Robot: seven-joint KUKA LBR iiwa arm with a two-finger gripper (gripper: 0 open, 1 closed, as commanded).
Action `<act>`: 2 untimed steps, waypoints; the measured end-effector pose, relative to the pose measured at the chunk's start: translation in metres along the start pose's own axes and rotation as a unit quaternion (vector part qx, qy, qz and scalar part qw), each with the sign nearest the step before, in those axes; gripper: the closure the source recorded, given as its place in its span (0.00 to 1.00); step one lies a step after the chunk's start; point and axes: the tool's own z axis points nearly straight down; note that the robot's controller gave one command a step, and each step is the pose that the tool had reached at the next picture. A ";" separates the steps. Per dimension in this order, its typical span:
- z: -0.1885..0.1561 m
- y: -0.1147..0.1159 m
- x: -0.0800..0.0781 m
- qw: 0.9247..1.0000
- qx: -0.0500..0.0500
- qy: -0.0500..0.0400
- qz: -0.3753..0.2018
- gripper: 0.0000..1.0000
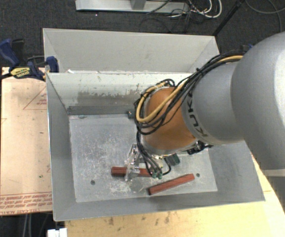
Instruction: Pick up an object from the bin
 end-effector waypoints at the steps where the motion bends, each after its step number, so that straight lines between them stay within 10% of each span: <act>1: -0.016 -0.001 0.003 1.000 0.003 0.010 0.000 1.00; 2: -0.028 0.000 0.001 1.000 0.003 0.008 0.000 1.00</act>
Offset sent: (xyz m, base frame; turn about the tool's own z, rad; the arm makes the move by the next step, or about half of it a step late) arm -0.0001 0.0002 0.0468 -0.0001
